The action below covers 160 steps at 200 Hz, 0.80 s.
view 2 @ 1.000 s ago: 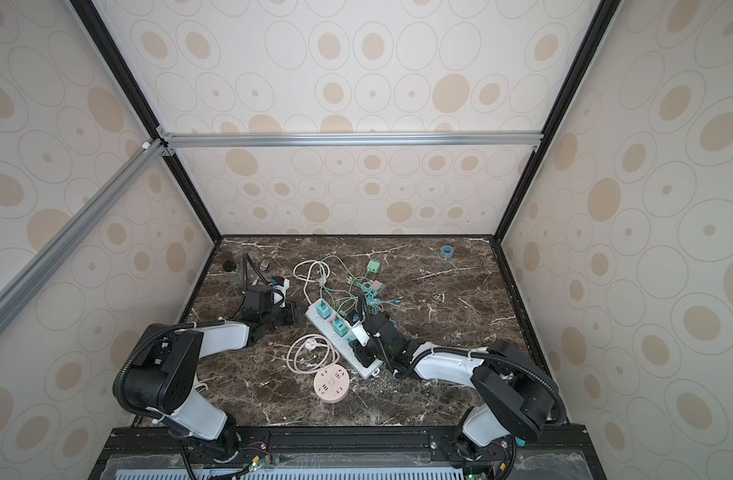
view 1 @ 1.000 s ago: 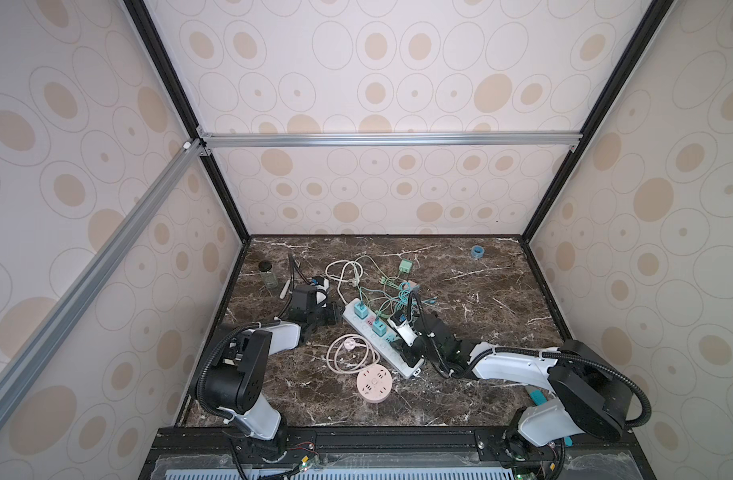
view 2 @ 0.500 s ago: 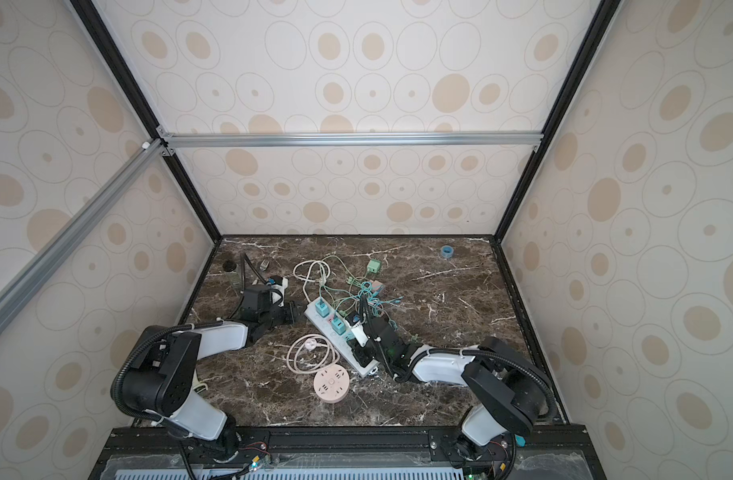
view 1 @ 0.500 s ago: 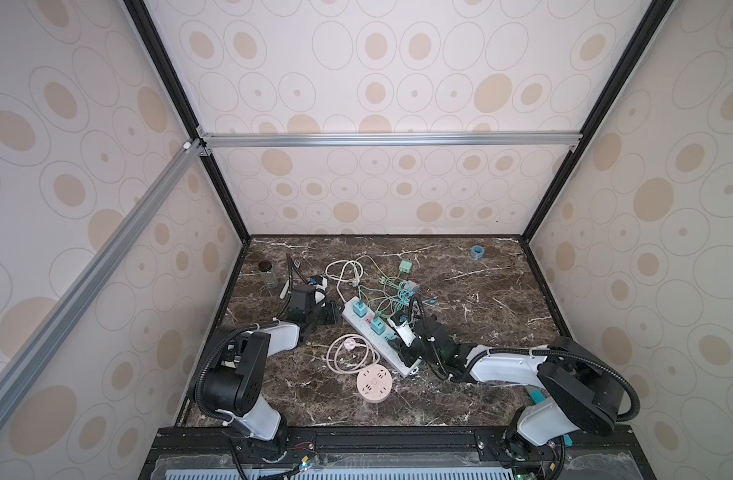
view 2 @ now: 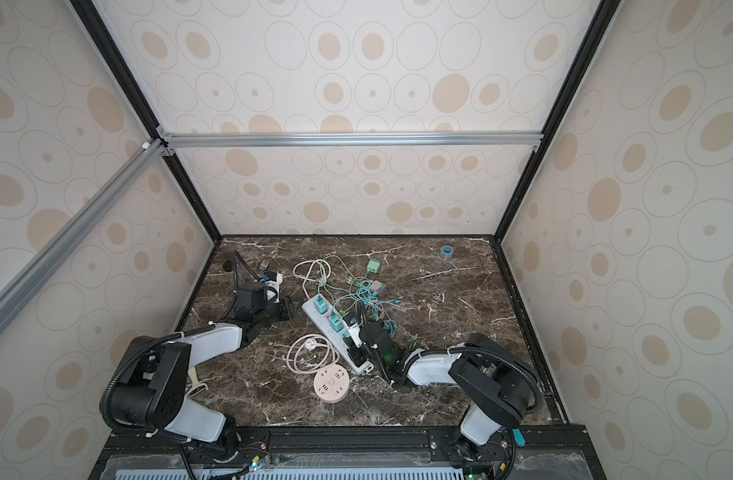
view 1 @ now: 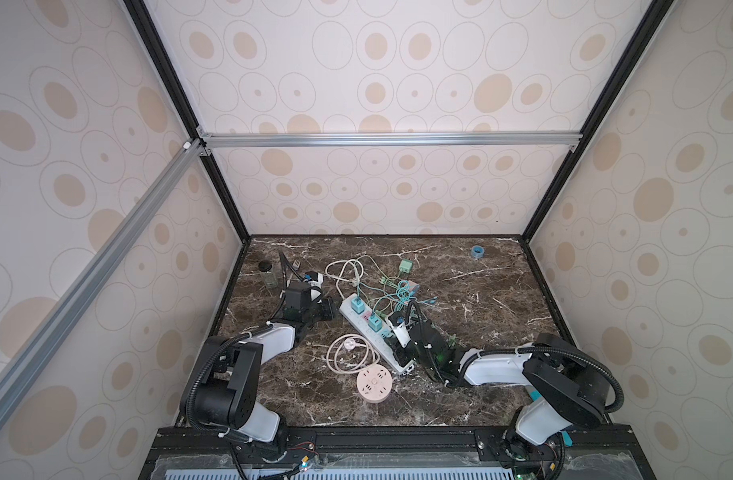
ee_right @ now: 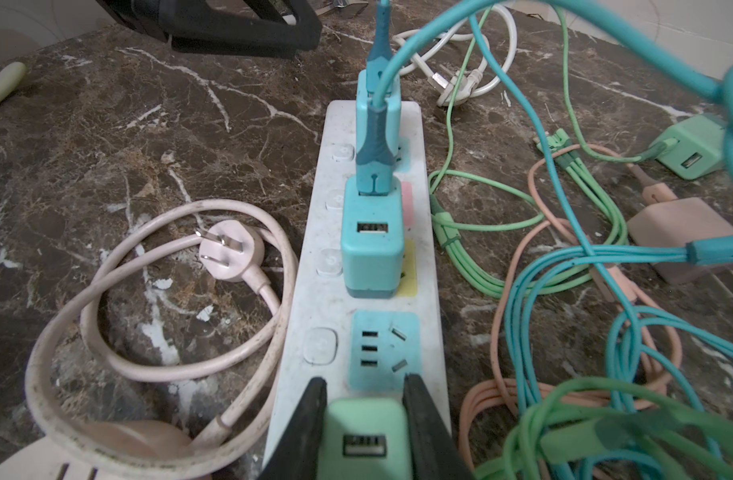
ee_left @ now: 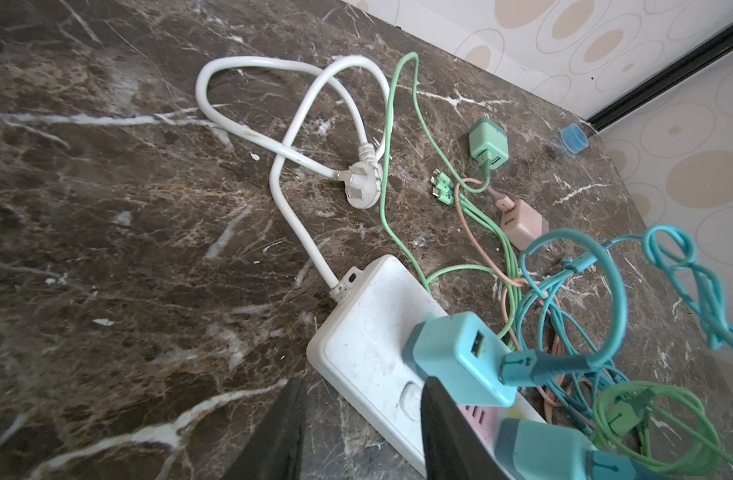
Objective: Insert the plug
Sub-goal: 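Open the right gripper and lift it off the plugged light green charger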
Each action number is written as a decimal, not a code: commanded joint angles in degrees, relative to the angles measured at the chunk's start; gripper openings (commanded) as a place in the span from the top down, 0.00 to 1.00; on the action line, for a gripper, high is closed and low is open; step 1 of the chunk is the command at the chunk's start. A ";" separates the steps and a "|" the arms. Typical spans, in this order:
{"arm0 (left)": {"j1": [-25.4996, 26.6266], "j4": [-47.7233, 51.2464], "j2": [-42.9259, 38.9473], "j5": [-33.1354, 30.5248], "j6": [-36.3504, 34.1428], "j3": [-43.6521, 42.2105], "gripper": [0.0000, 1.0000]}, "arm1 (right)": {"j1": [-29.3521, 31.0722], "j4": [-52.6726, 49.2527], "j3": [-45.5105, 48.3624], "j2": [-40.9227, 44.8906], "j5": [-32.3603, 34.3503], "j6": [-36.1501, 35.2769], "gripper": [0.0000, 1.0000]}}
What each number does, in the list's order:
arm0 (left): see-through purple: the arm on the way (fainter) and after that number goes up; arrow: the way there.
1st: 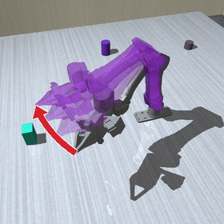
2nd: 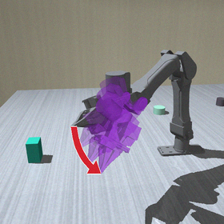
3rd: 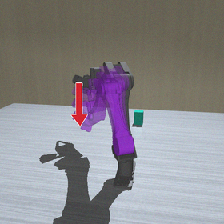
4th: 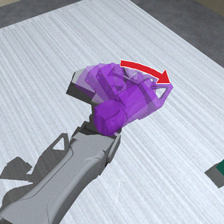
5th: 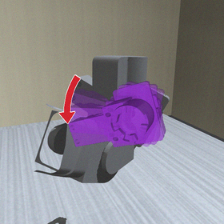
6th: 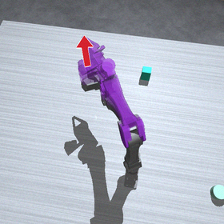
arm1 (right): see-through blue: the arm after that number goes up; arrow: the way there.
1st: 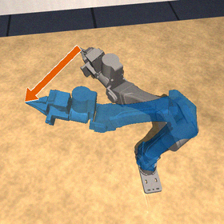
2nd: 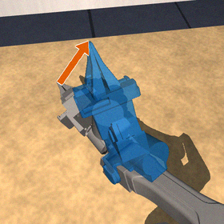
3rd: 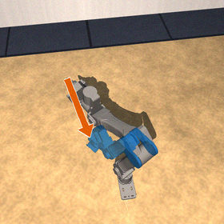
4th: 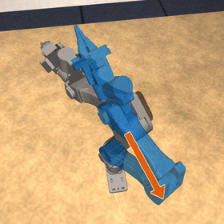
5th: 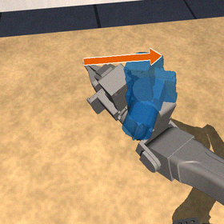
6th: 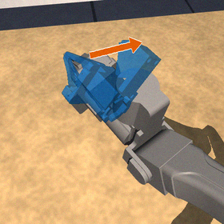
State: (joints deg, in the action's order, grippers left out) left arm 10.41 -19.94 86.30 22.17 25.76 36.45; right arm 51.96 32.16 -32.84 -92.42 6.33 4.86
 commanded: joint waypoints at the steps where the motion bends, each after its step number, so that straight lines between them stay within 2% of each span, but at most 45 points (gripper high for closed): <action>1: -0.68 0.89 -2.39 0.01 0.80 -0.97 0.54 | 0.53 -14.39 3.04 -5.33 -0.31 1.08 0.96; 34: -0.99 1.06 -4.15 -0.05 1.22 -1.87 0.54 | 0.62 -14.23 2.96 -5.24 -0.26 1.16 0.96; 89: -1.19 1.41 -4.81 0.28 1.62 -1.95 0.54 | 0.80 -17.93 1.52 0.00 -0.50 1.06 0.85; 130: -1.27 1.15 -5.85 1.02 2.27 -2.43 0.53 | 0.68 -21.49 -1.57 3.97 -0.89 -0.10 0.84; 160: -1.22 1.81 -7.06 1.69 2.37 -2.43 0.52 | 0.70 -23.18 -3.75 4.05 -1.48 -0.67 0.78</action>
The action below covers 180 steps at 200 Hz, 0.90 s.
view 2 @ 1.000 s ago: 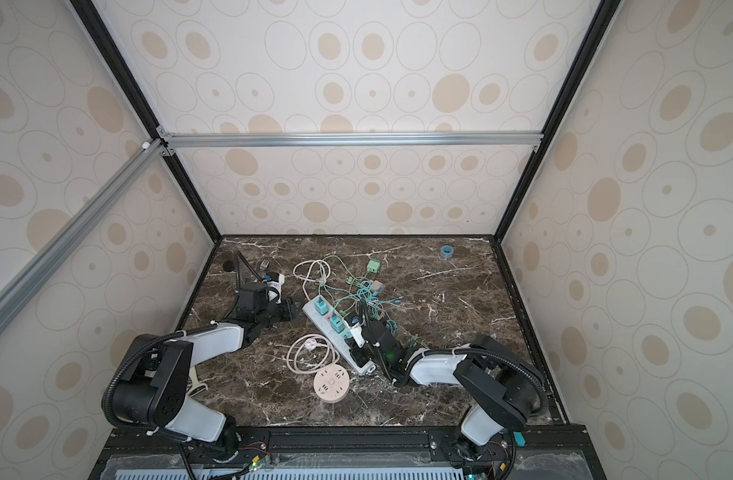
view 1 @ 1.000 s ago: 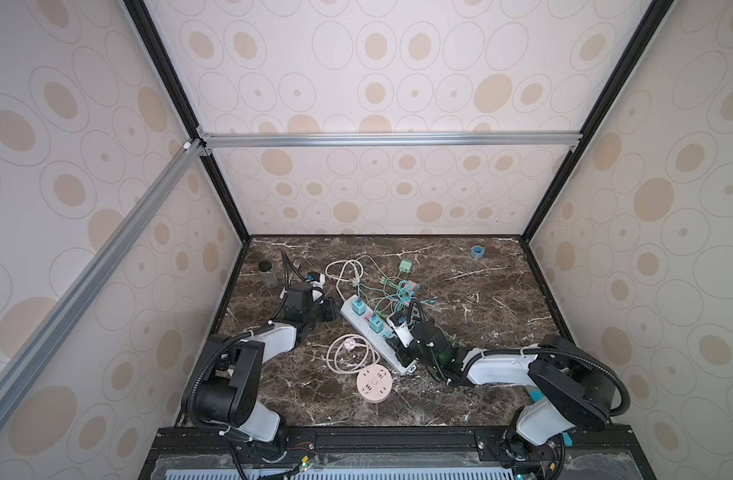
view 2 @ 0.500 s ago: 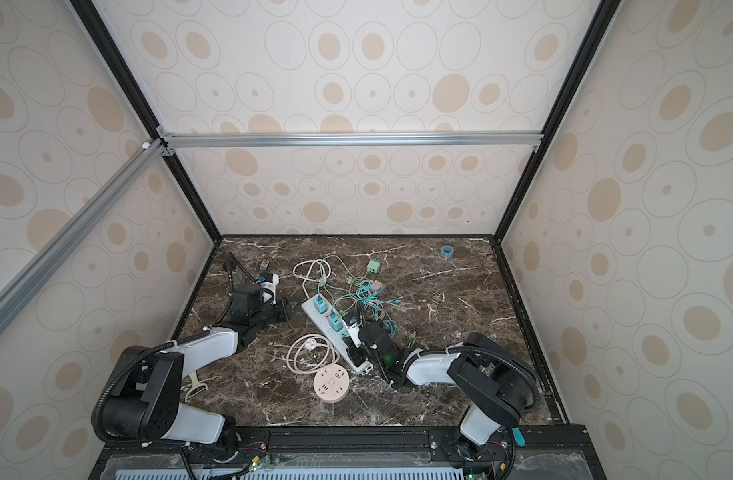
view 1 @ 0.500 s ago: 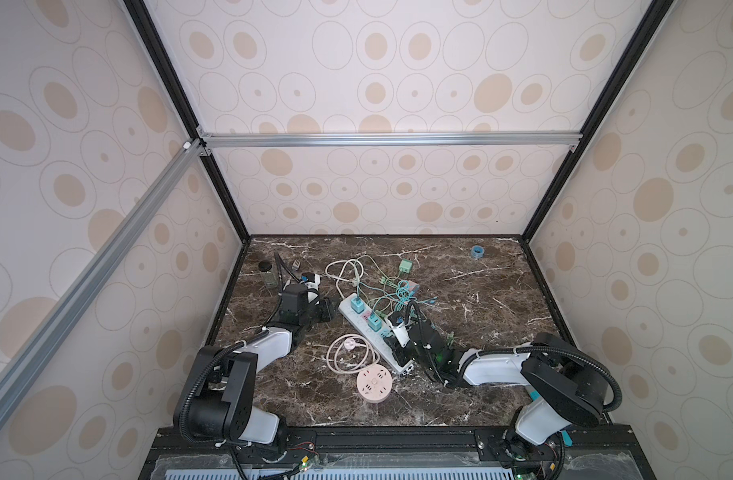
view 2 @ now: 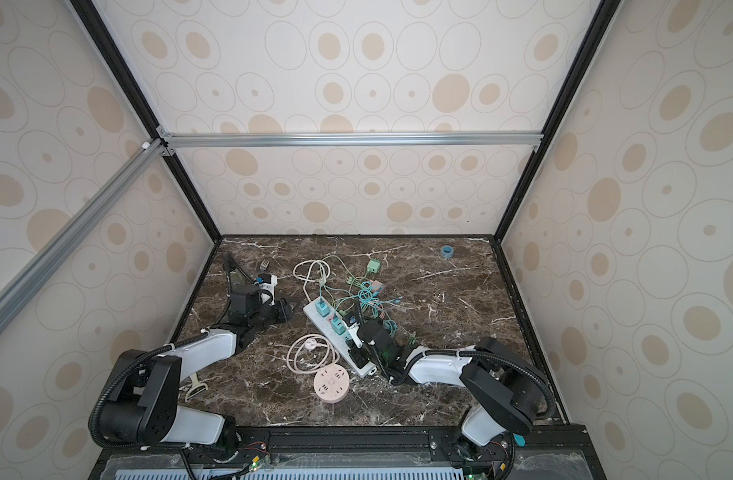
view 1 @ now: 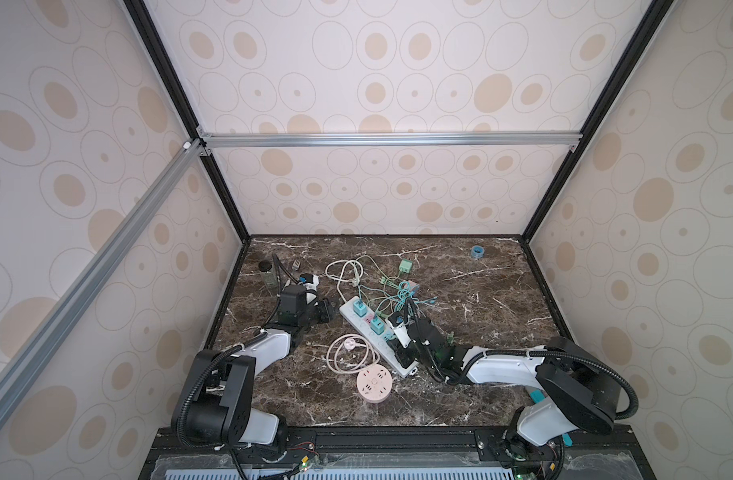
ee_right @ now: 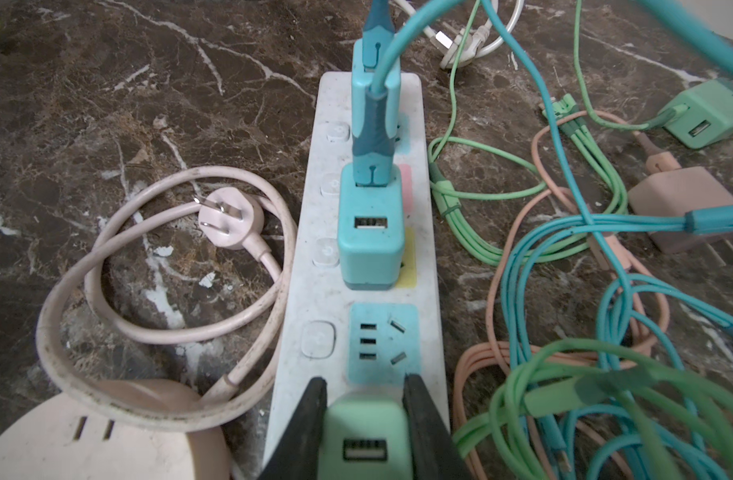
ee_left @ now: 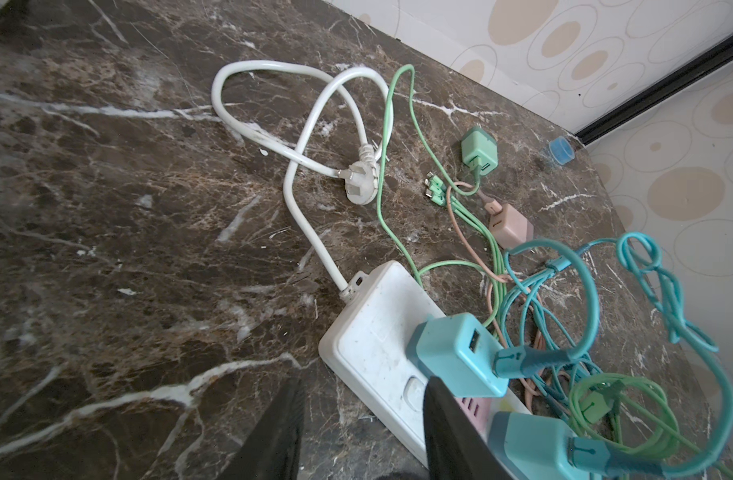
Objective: Insert the plug
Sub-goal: 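Open the right gripper and lift it off the plugged light green charger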
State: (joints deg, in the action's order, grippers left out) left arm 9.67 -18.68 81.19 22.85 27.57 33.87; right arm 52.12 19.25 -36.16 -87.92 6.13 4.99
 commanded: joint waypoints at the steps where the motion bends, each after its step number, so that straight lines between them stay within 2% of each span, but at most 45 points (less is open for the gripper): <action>1: -0.46 0.56 -2.02 0.99 0.55 0.15 0.52 | 0.54 -10.32 -0.50 -0.48 -1.34 -0.83 0.78; 77: -0.62 2.17 -4.98 1.57 0.07 -0.36 0.47 | 0.55 -13.95 -1.77 3.65 -2.79 1.59 0.55; 106: -0.62 2.23 -6.03 1.85 0.33 -0.91 0.43 | 0.53 -16.43 -1.73 7.09 -3.47 2.82 0.51; 141: -0.62 5.64 -9.89 1.77 0.84 -1.22 0.35 | 0.55 -20.63 -0.37 15.17 -4.45 4.45 0.46; 180: -0.62 12.32 -15.72 0.42 0.55 -0.47 0.30 | 0.28 -27.66 1.07 25.37 -0.98 4.75 0.39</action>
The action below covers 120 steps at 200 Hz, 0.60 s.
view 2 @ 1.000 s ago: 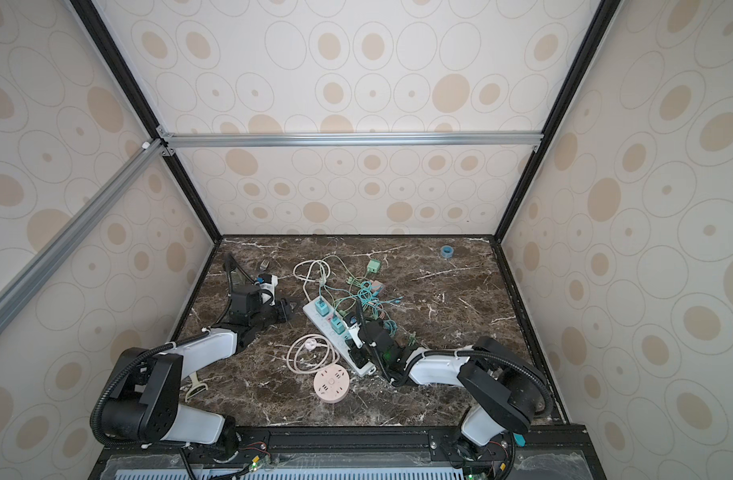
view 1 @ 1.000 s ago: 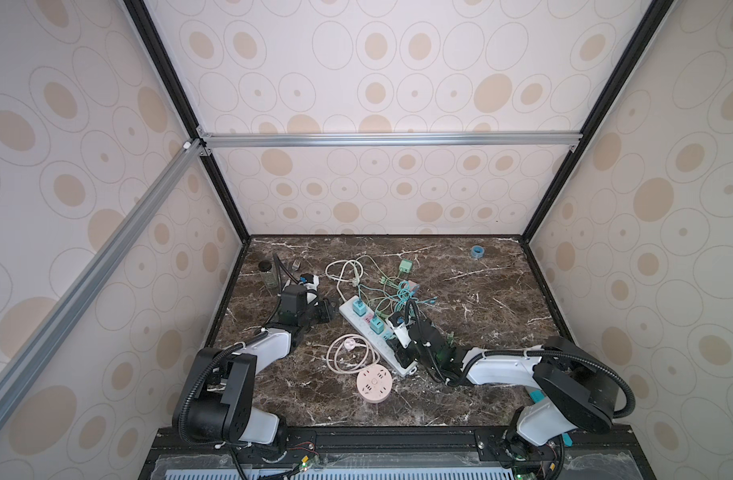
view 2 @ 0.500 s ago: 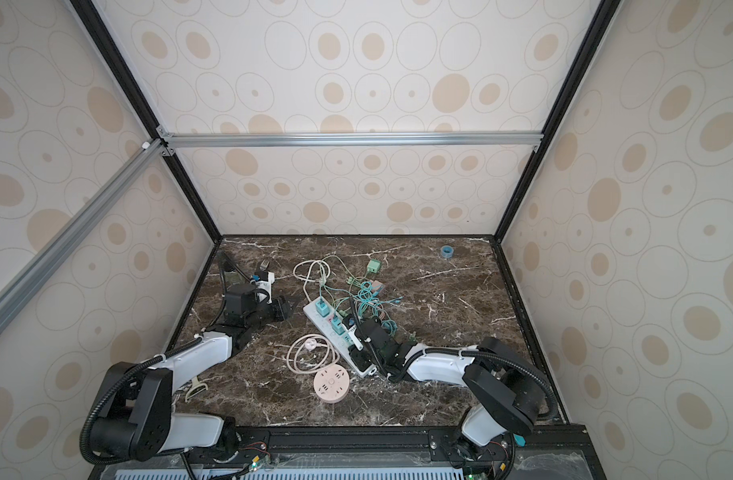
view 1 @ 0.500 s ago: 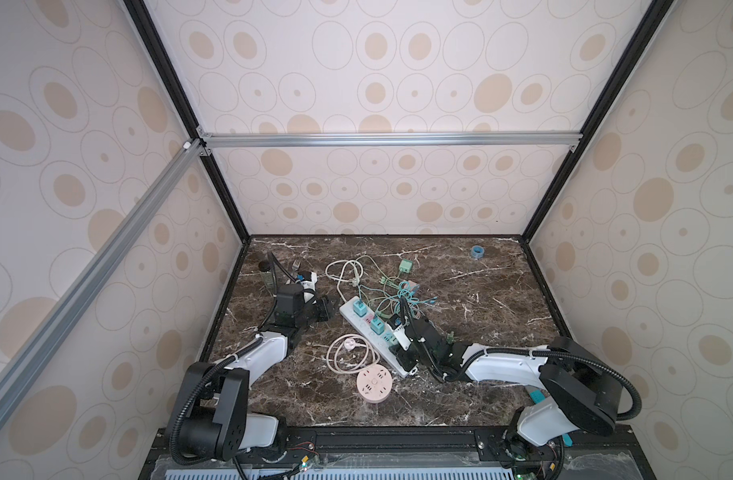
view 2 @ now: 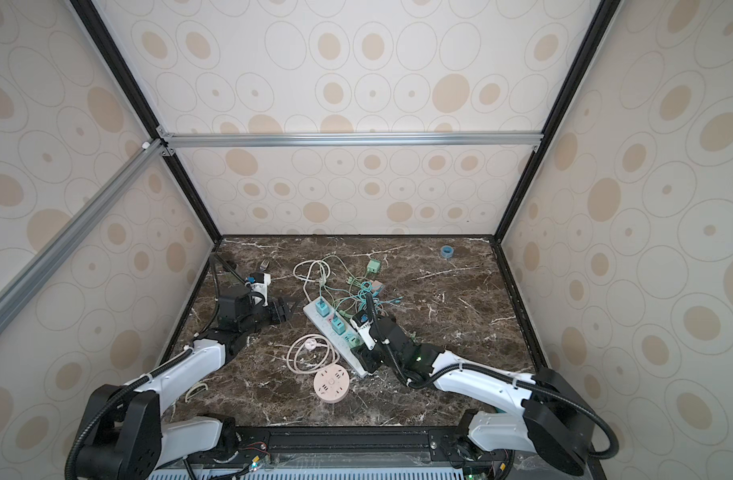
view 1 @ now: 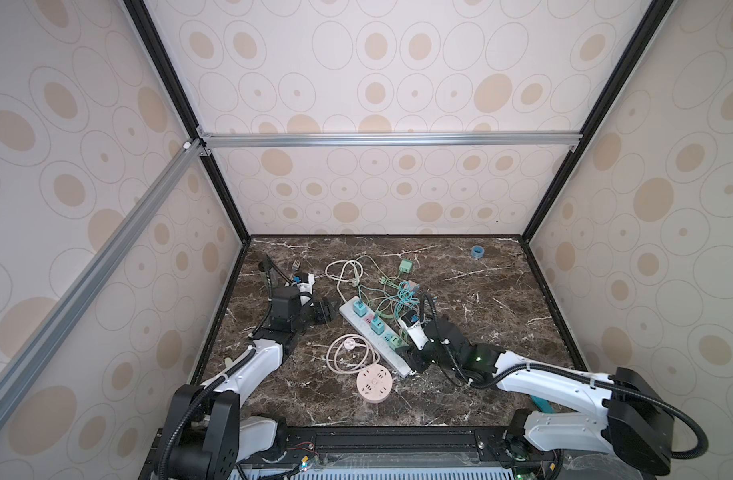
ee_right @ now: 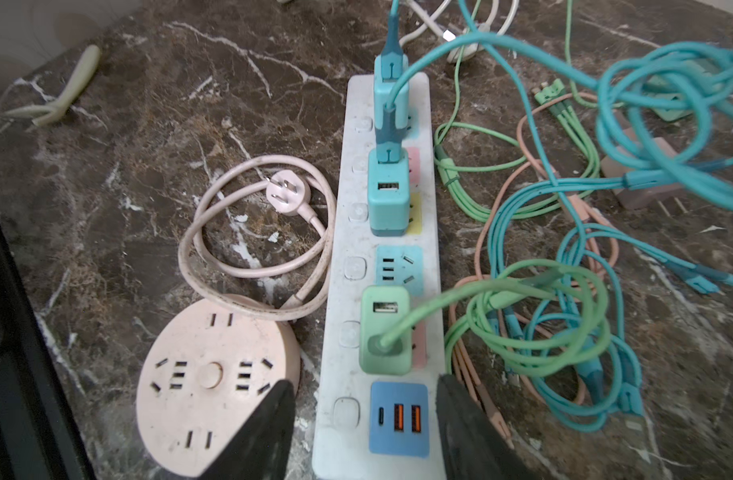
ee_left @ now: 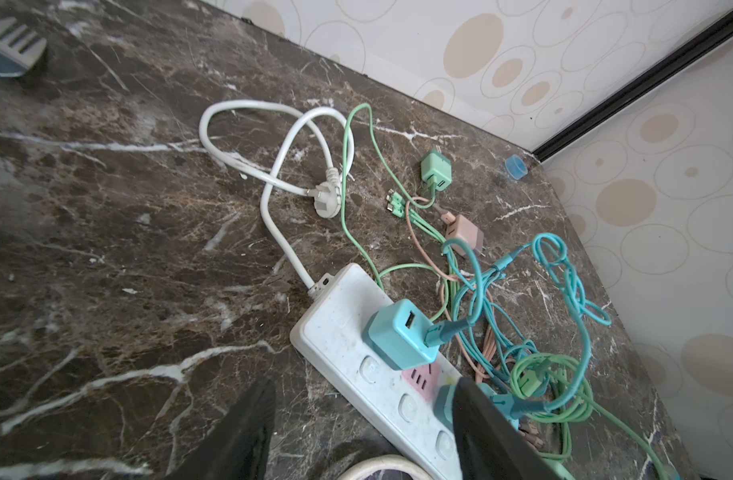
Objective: Insert the plug
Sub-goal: 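Open the right gripper and lift it off the plugged light green charger, then move the right gripper over the pink charger farther from the robot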
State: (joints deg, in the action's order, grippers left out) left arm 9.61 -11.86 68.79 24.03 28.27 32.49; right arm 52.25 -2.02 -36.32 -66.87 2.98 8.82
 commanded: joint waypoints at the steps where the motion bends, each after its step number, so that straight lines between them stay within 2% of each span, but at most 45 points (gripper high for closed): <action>1: -0.55 5.69 -3.45 -0.79 -0.15 0.86 0.30 | 0.10 -6.58 1.24 4.48 2.23 0.89 0.39; 66: -0.55 14.33 -11.31 -1.84 -0.66 0.60 0.28 | -5.88 -14.28 -0.60 12.11 4.61 0.43 0.37; 120: -0.55 20.96 -15.66 -1.65 -3.92 1.27 0.27 | -17.77 -17.88 -3.70 10.61 3.11 1.86 0.40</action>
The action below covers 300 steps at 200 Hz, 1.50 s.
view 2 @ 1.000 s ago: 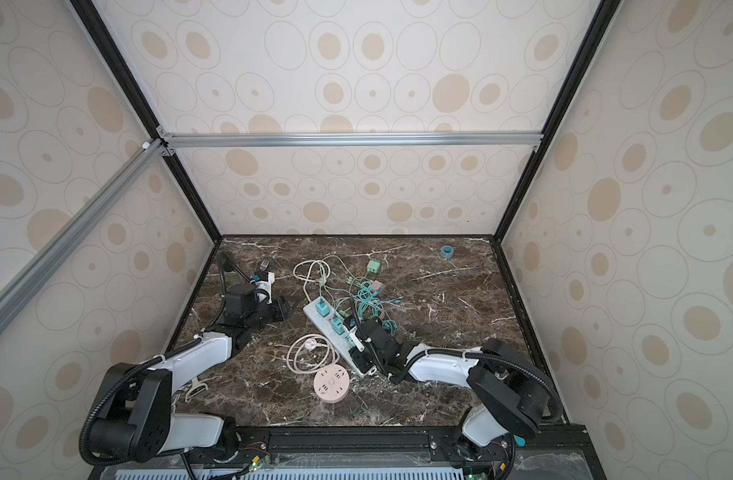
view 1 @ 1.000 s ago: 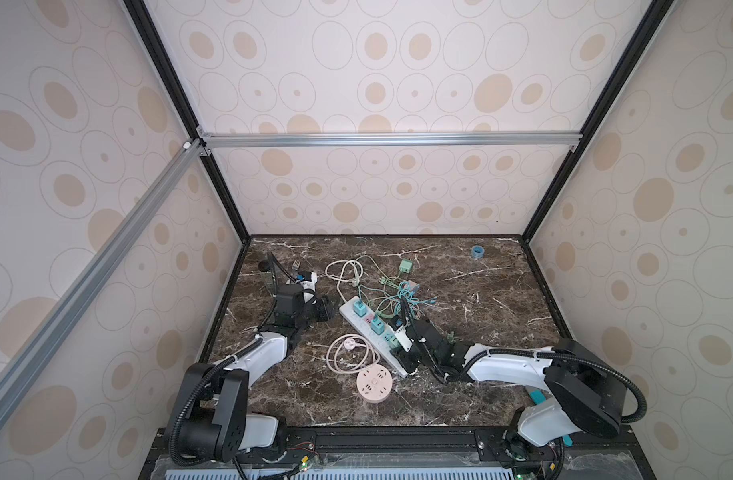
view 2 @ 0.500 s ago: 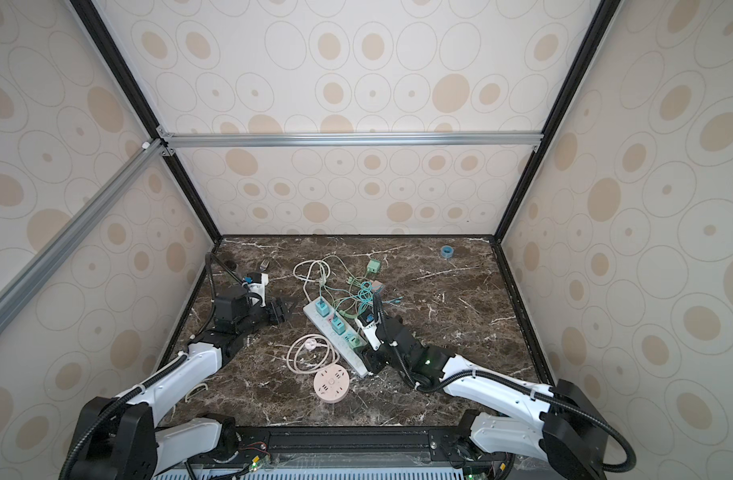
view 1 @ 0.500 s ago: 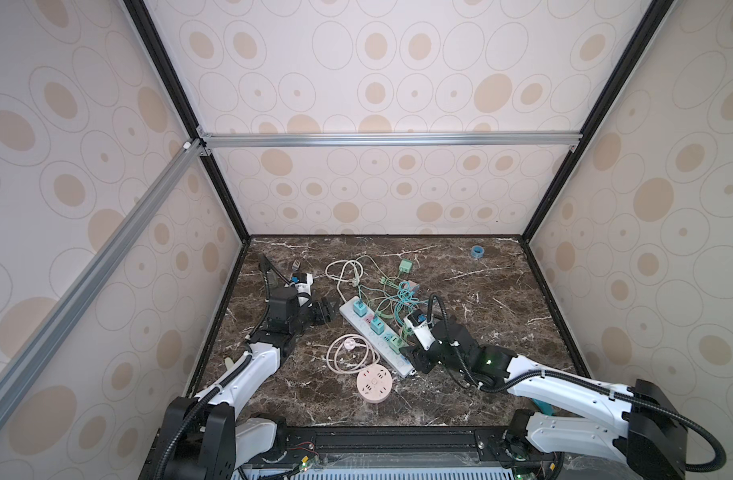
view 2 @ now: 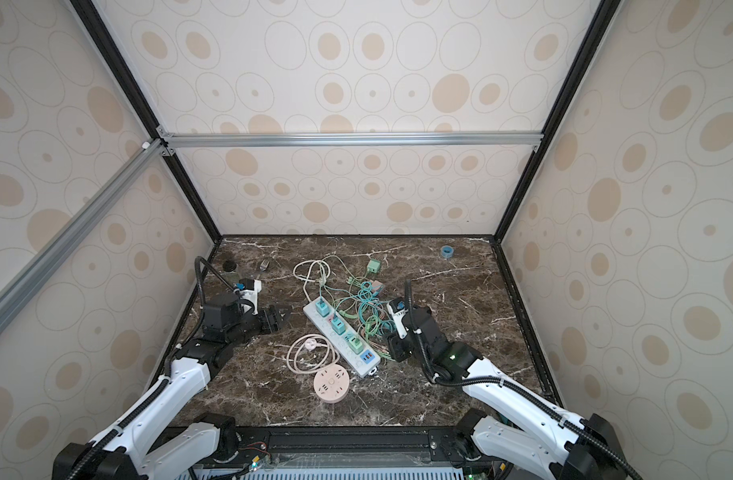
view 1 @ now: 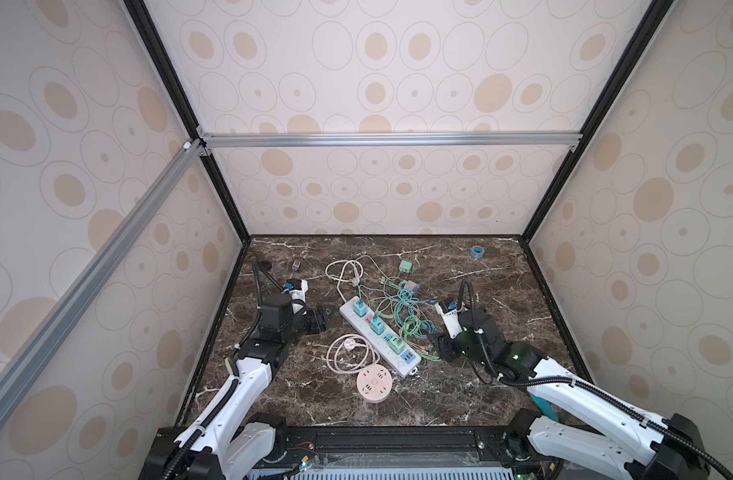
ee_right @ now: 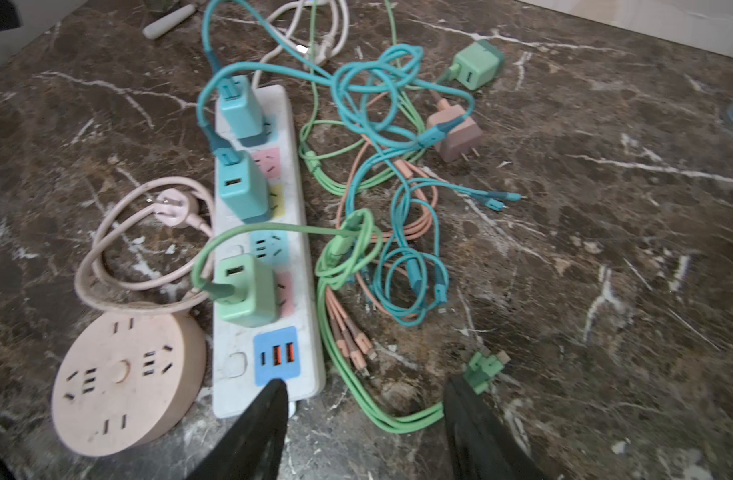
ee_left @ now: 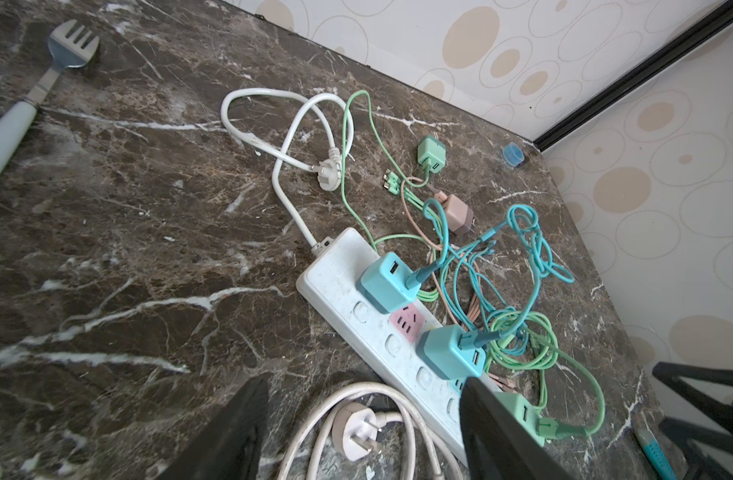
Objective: Insert the plug
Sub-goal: 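Move the right gripper over the pink charger farther from the robot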
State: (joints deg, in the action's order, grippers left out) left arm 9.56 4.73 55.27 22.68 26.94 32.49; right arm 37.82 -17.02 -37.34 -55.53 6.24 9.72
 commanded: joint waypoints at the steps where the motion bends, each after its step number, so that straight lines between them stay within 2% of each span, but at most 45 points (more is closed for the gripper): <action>1: -0.51 4.39 -2.20 -0.28 -2.59 1.22 0.27 | -3.58 -2.96 -2.75 -0.77 -0.16 1.03 0.40; 41: -0.51 3.33 -4.33 1.82 -1.41 -0.42 0.25 | -10.30 -3.57 -7.70 -6.26 -2.94 0.94 0.42; 85: -0.51 2.39 -4.38 3.18 -1.23 -0.57 0.24 | -15.21 -1.28 -15.36 -17.54 -6.68 -0.07 0.40; 121: -0.51 2.30 -4.95 3.95 -1.36 -0.59 0.24 | -21.31 1.40 -23.88 -30.45 -15.60 -3.22 0.43; 156: -0.51 1.87 -6.44 3.95 -0.75 -1.11 0.24 | -21.47 -5.84 -37.01 -43.83 -15.24 -10.82 0.43; 204: -0.43 1.94 -7.10 3.95 -0.92 -1.10 0.23 | -21.48 -9.81 -48.70 -55.17 -19.40 -17.41 0.41; 236: -0.47 1.79 -7.18 5.45 -0.84 -1.12 0.23 | -21.46 -11.40 -53.49 -60.31 -23.21 -20.97 0.41; 300: -0.50 1.62 -7.76 5.52 -0.75 -1.29 0.23 | -20.89 -12.55 -58.57 -66.27 -27.75 -22.63 0.40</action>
State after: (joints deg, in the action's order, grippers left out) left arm 9.43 6.92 48.29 27.20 26.30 31.16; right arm 16.12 -27.09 -93.38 -120.18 -18.57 -10.20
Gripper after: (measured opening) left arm 0.775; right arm 0.599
